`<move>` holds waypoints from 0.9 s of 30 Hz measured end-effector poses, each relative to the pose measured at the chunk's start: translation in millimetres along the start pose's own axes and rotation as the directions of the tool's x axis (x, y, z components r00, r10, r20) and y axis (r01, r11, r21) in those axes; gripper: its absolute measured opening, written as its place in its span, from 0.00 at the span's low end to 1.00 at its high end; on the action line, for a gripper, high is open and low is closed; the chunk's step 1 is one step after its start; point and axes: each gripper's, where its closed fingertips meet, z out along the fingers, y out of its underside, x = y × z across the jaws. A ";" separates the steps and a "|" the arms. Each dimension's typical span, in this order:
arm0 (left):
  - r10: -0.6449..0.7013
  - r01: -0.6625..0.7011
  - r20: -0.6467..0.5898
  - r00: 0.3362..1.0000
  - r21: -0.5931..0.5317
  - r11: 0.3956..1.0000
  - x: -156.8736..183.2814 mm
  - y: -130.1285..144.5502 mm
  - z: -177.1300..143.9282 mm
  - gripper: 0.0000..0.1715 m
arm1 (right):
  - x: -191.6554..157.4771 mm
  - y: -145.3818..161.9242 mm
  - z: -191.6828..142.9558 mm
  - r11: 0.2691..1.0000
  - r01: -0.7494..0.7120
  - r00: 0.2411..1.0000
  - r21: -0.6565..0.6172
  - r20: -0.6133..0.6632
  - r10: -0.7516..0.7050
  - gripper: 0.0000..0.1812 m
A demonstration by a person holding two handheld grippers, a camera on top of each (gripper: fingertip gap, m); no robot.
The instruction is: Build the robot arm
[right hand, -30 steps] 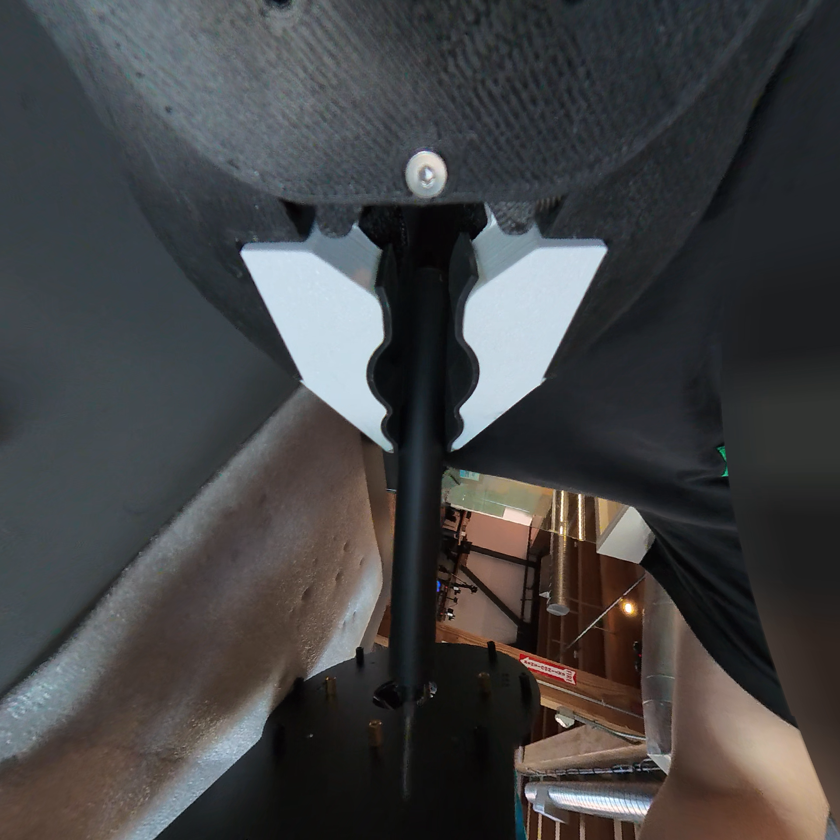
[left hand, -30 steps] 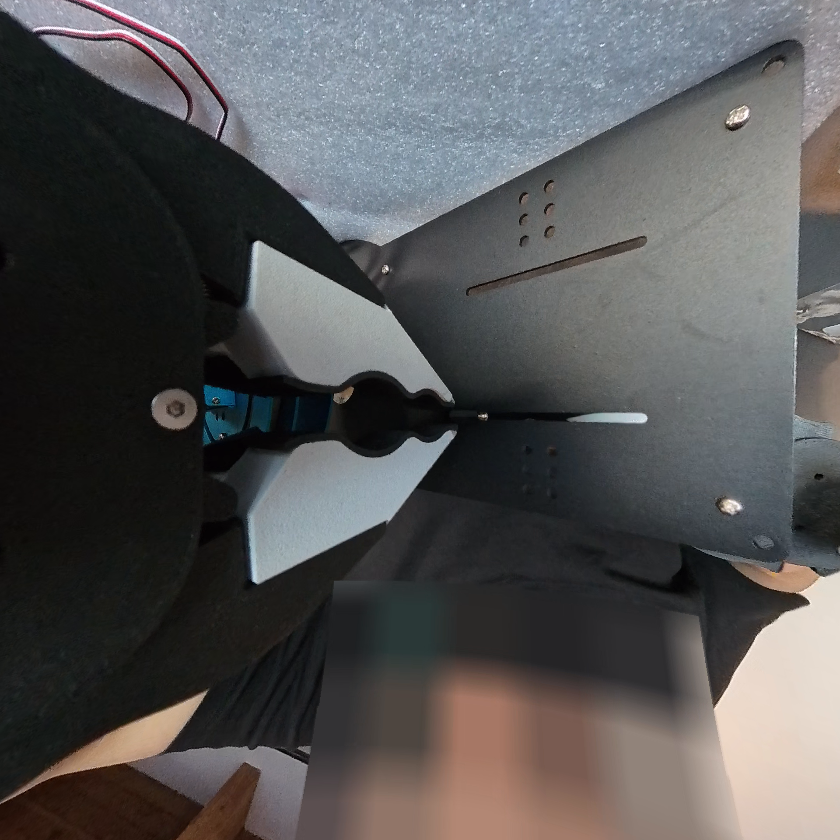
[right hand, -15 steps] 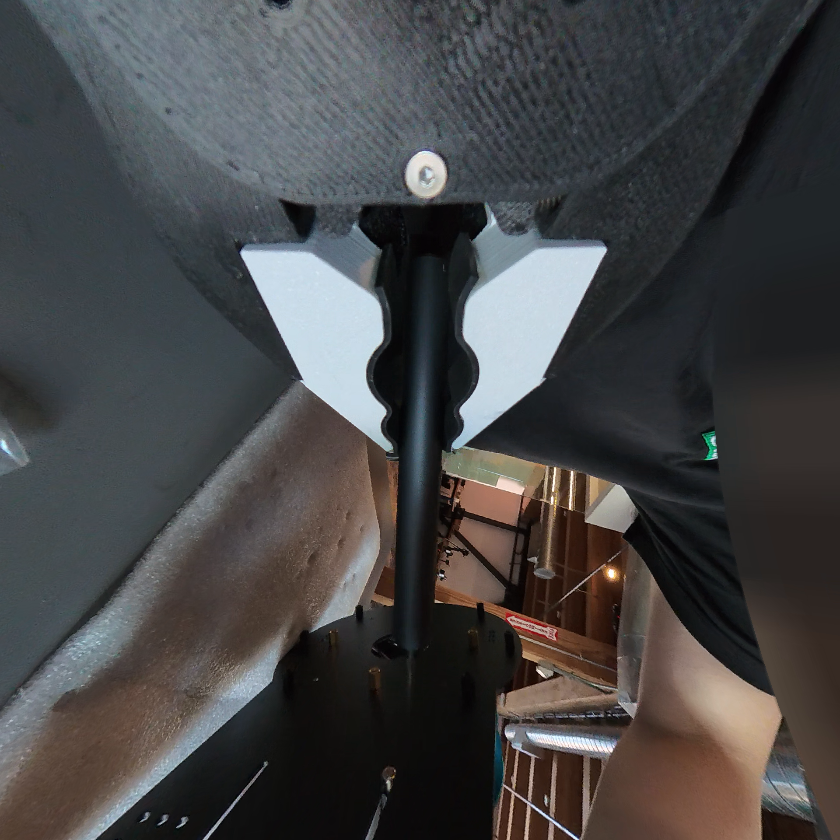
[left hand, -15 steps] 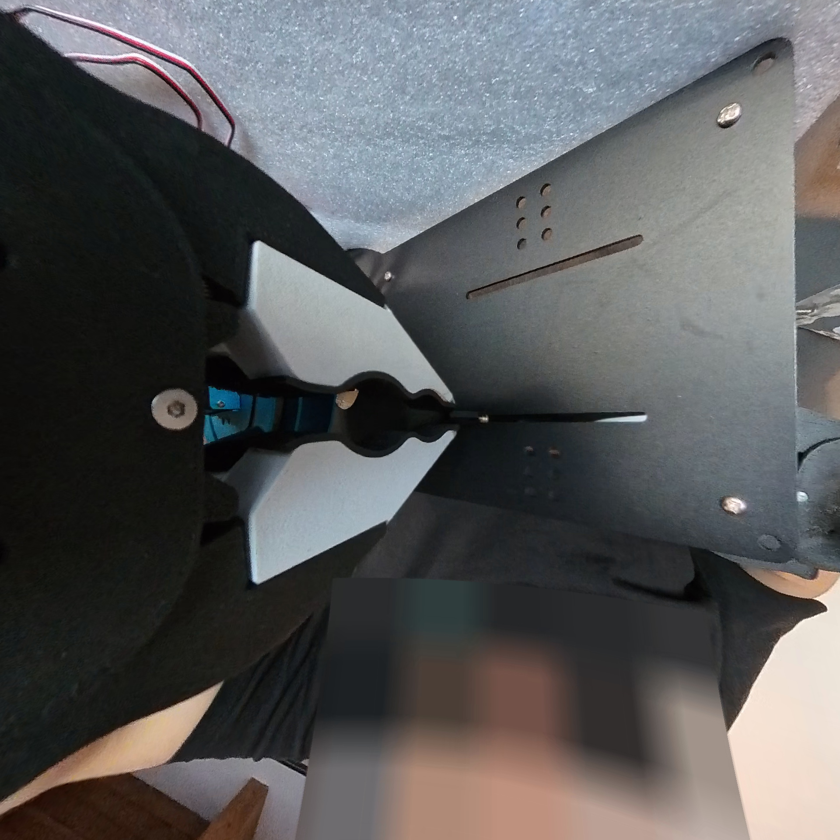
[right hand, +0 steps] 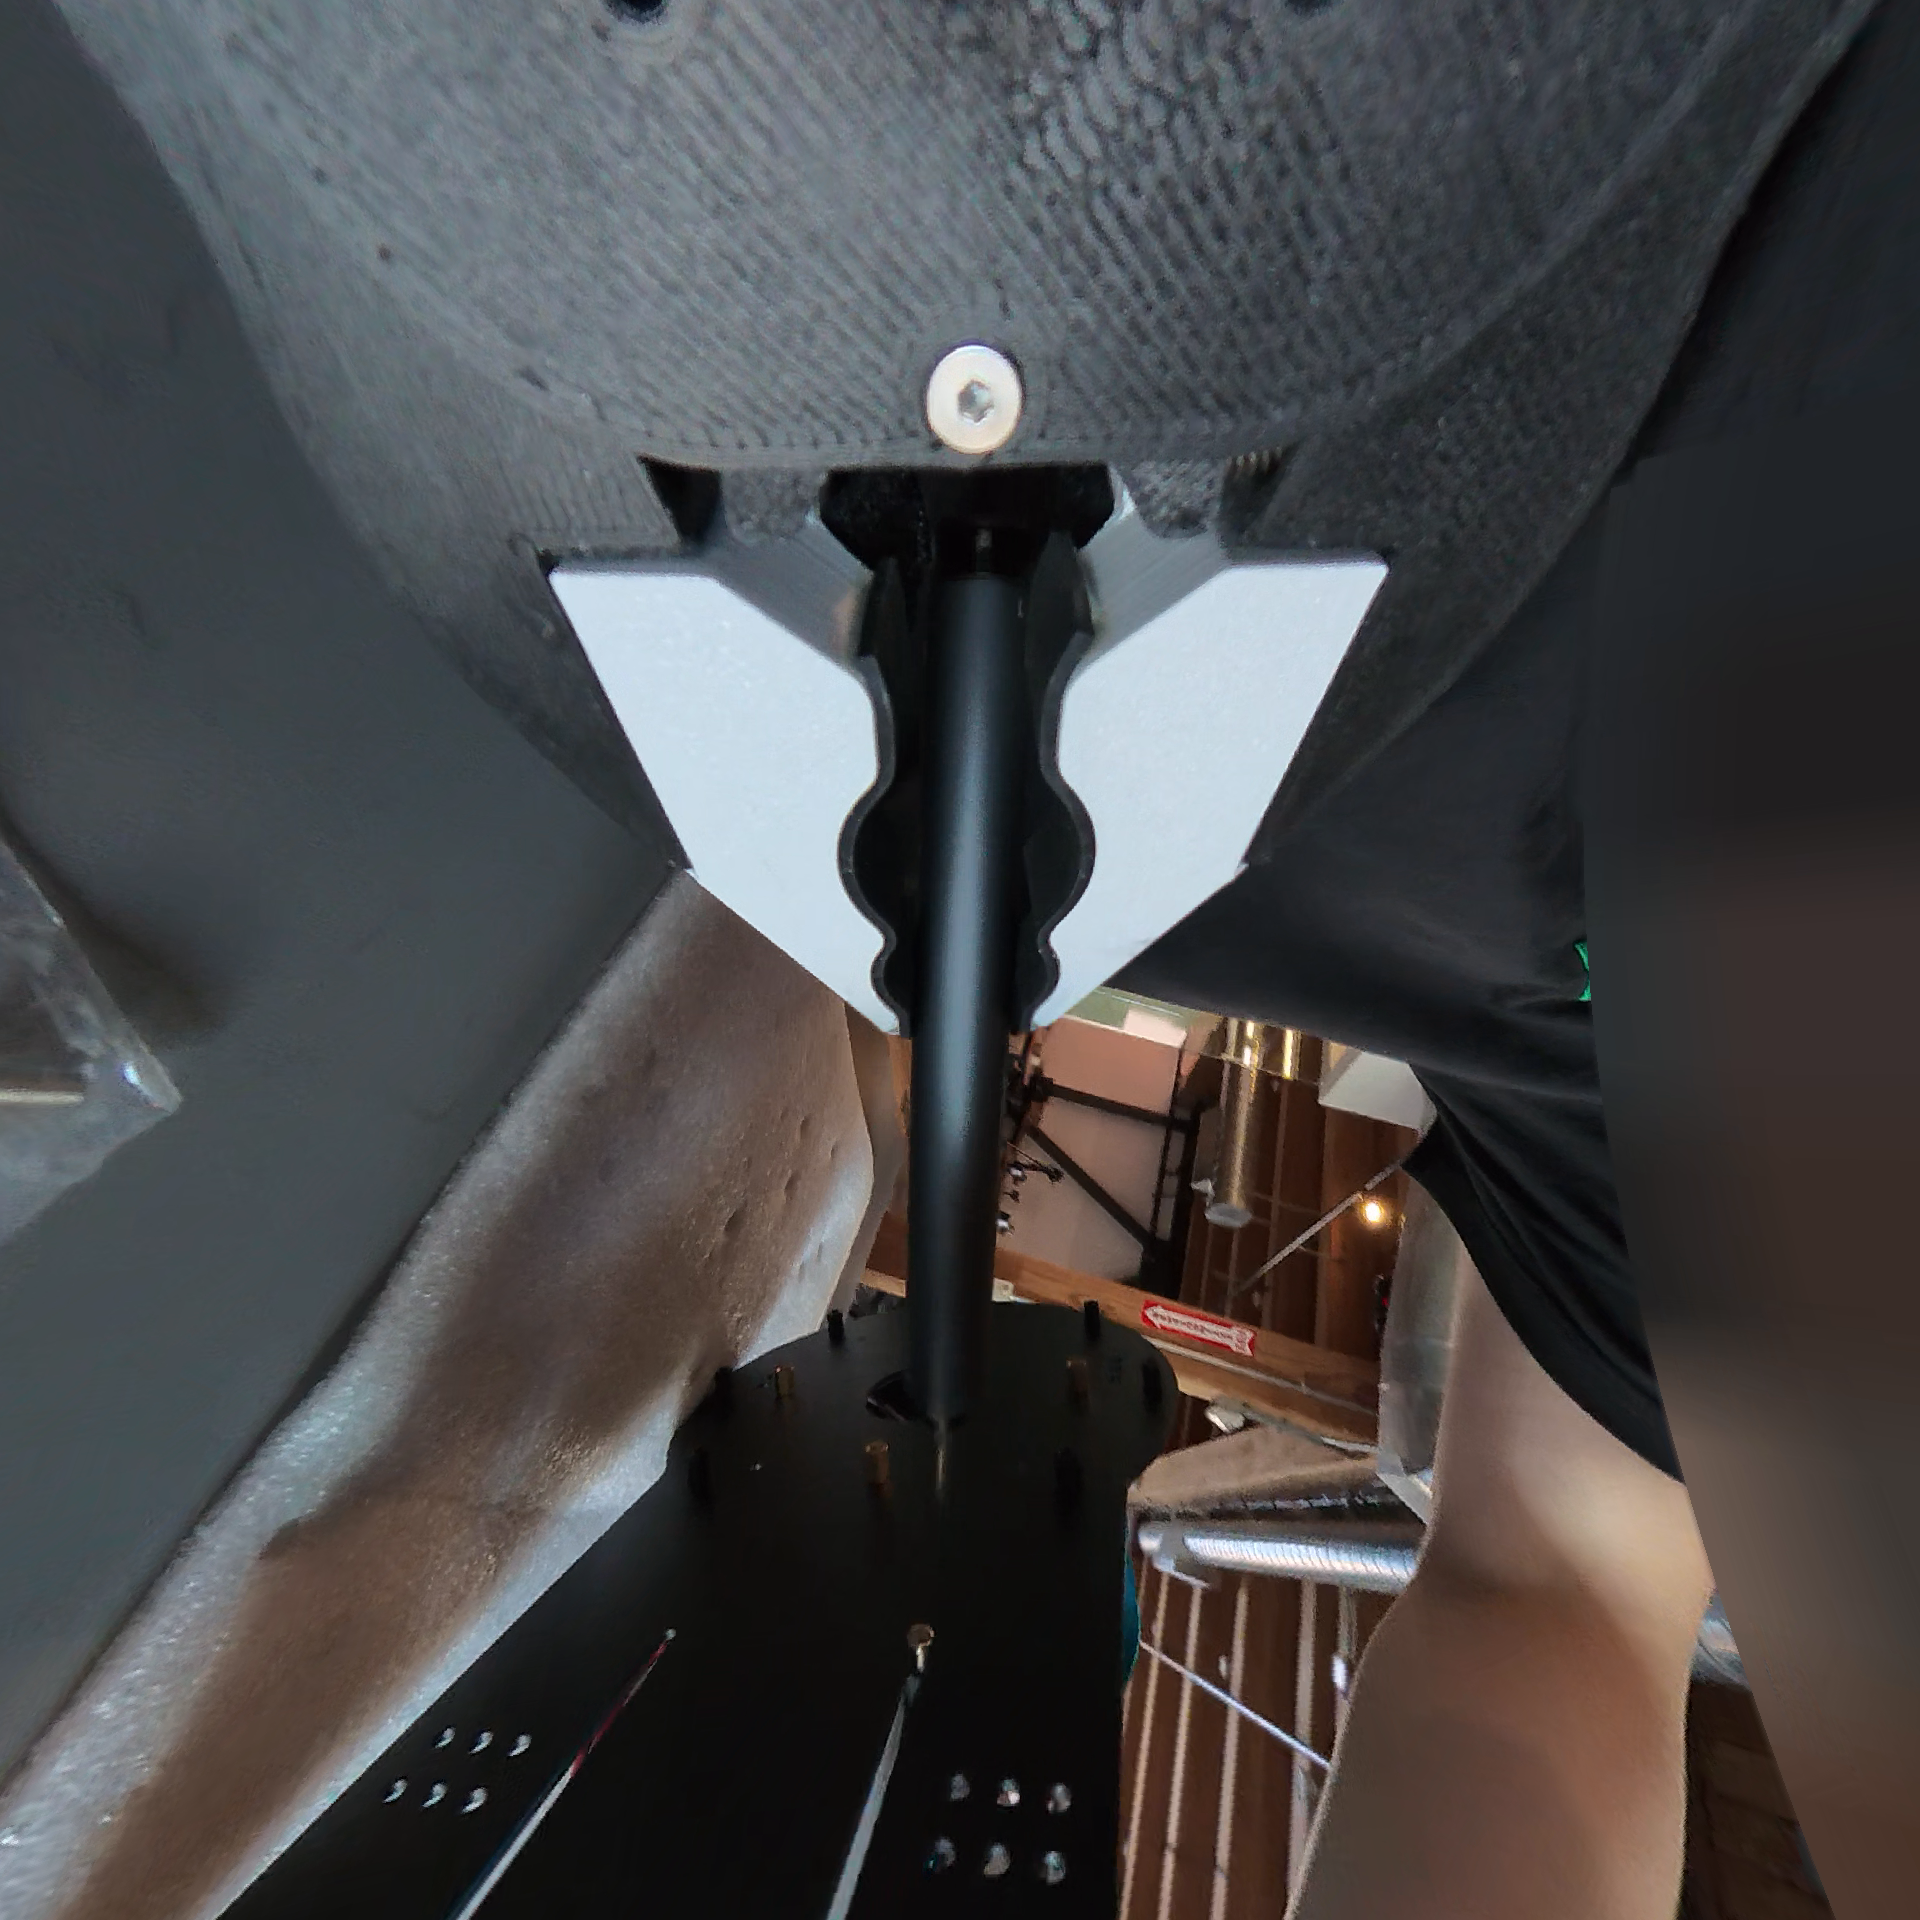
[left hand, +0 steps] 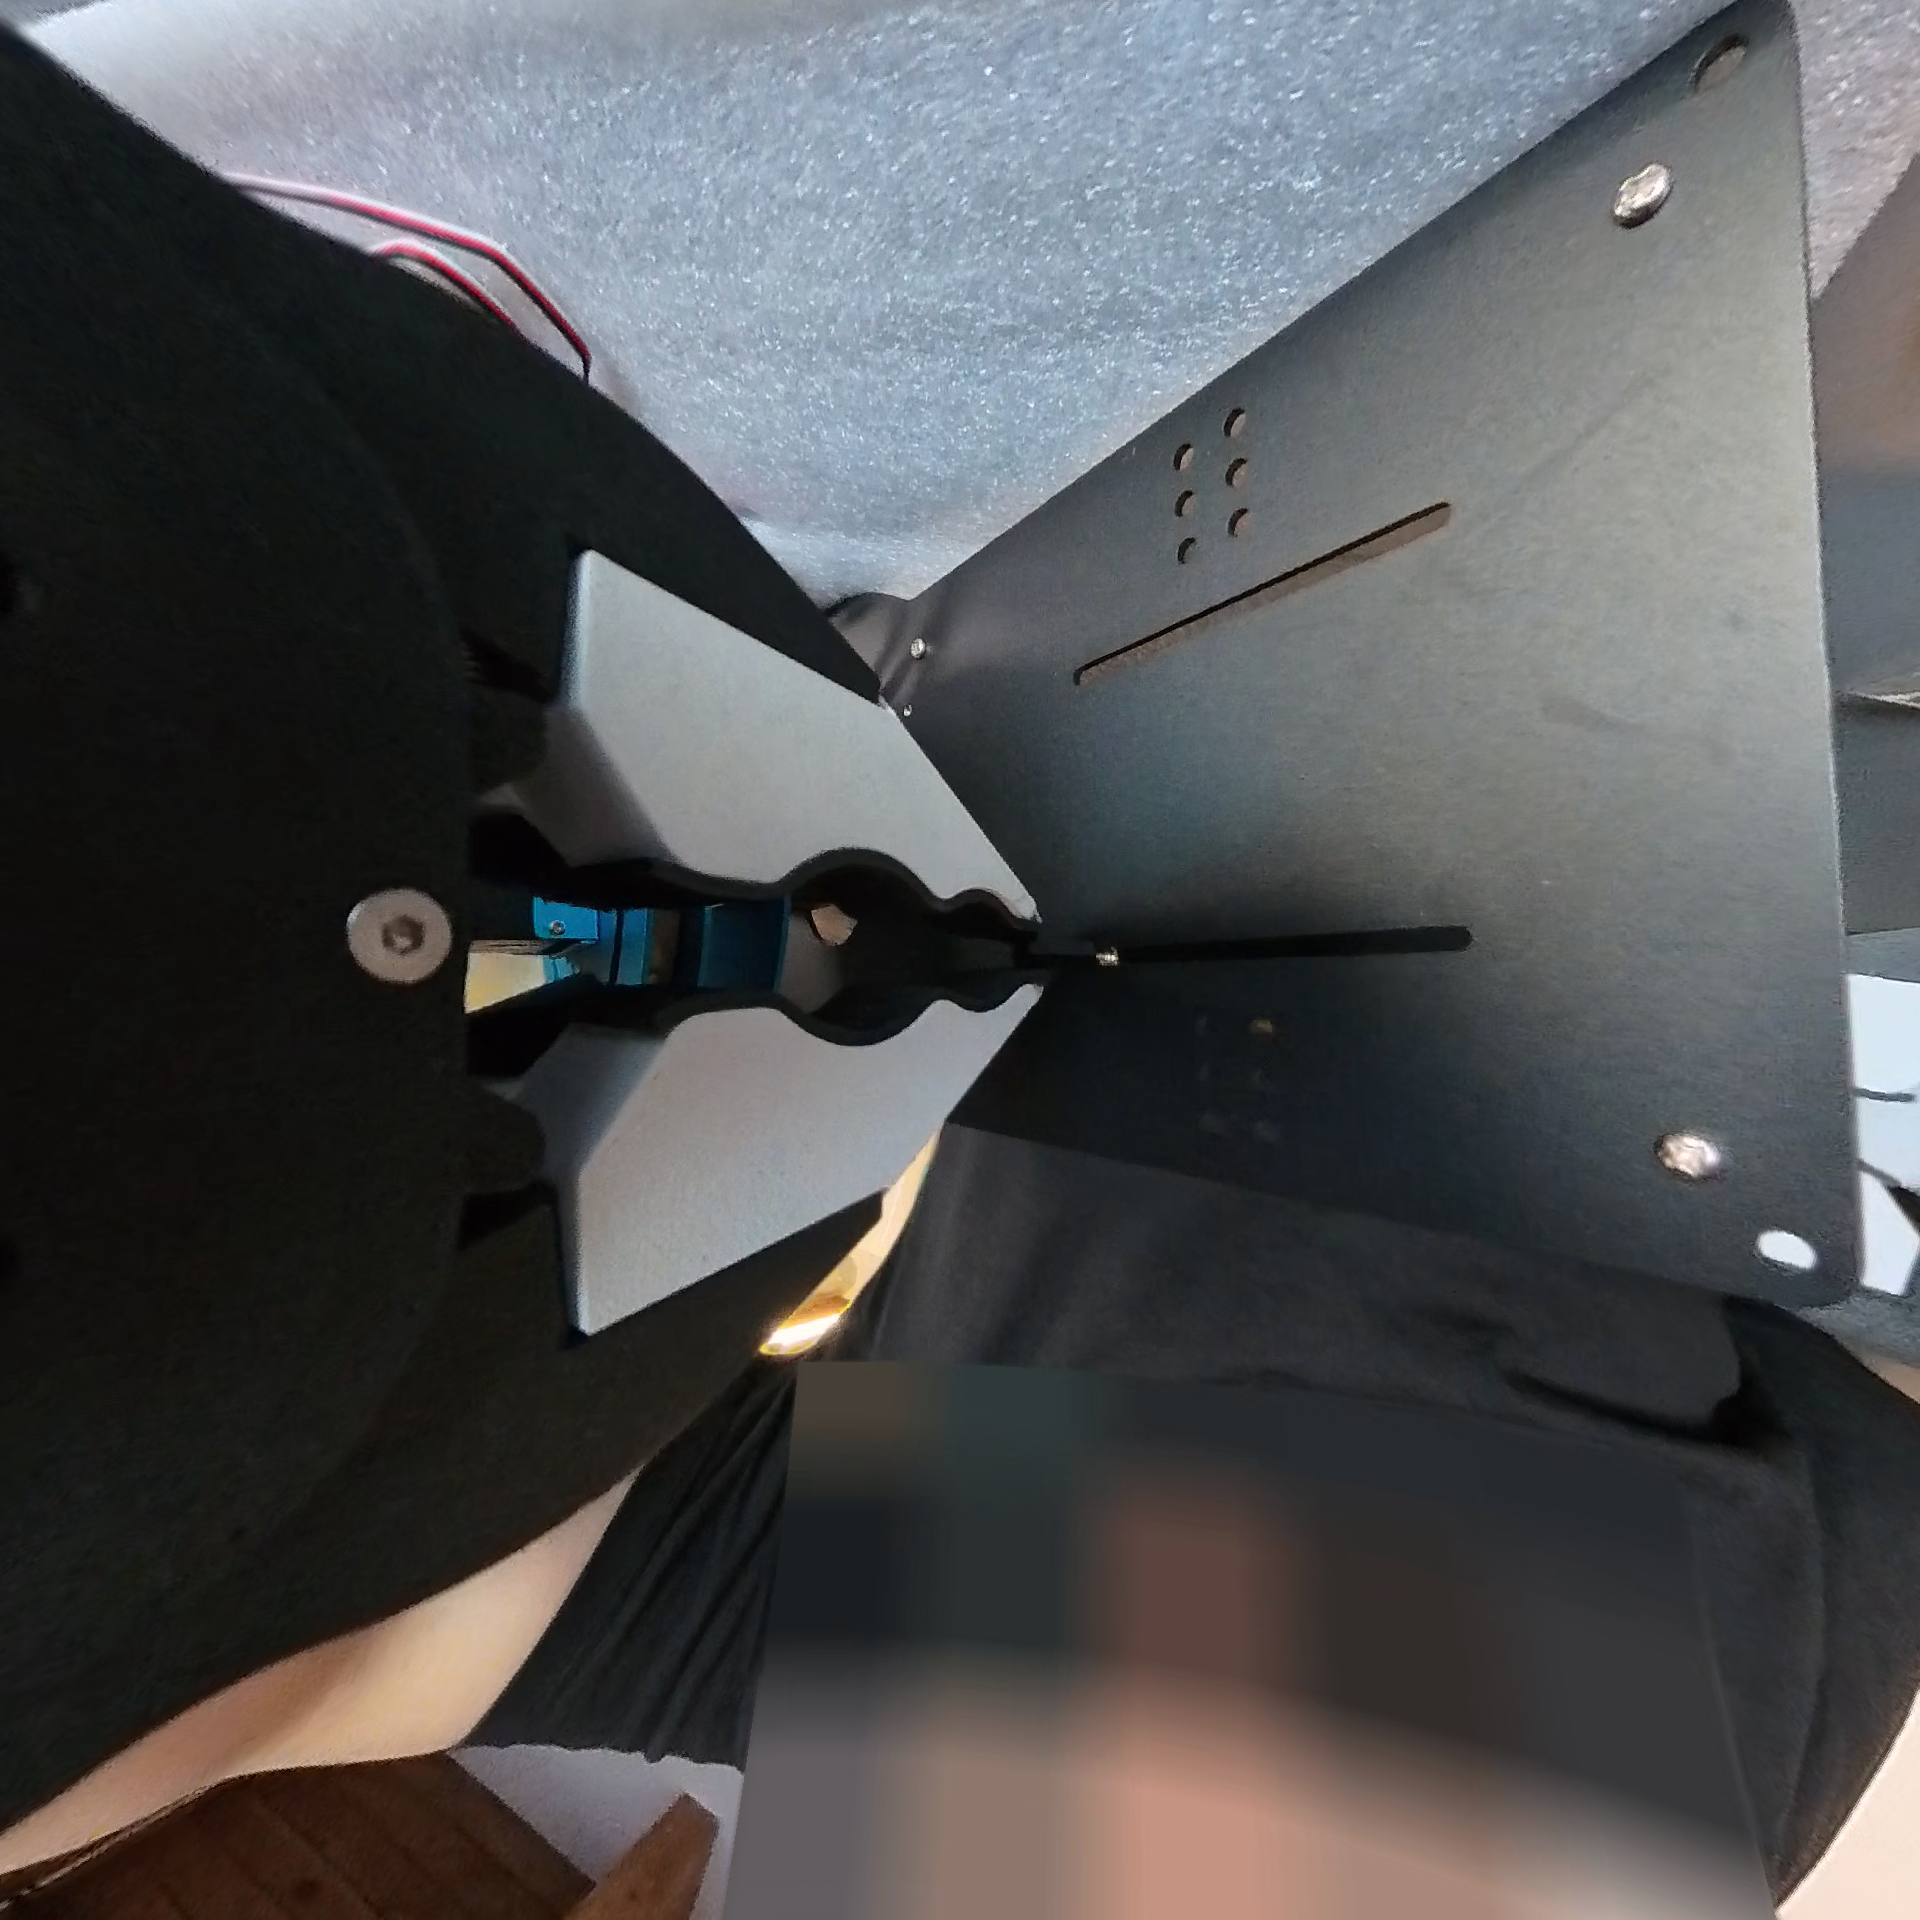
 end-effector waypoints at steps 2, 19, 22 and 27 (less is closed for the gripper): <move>0.003 -0.003 0.004 1.000 -0.009 1.000 -0.1 -0.1 0.2 0.02 | -1.3 -1.4 -0.1 1.000 -0.011 1.000 0.016 0.017 0.011 0.09; 0.003 -0.003 0.002 1.000 -0.016 1.000 -0.1 0.3 0.4 0.02 | 0.6 -10.8 -7.8 0.996 -0.017 0.999 0.085 0.035 0.014 0.09; 0.001 -0.001 0.000 1.000 -0.017 1.000 -0.2 0.3 0.3 0.02 | 1.1 -11.6 -8.8 0.995 -0.031 0.999 0.095 0.046 0.027 0.09; -0.001 0.001 -0.003 1.000 -0.019 1.000 -0.3 0.5 0.3 0.02 | 2.2 -14.2 -10.1 0.993 -0.035 0.998 0.112 0.055 0.029 0.09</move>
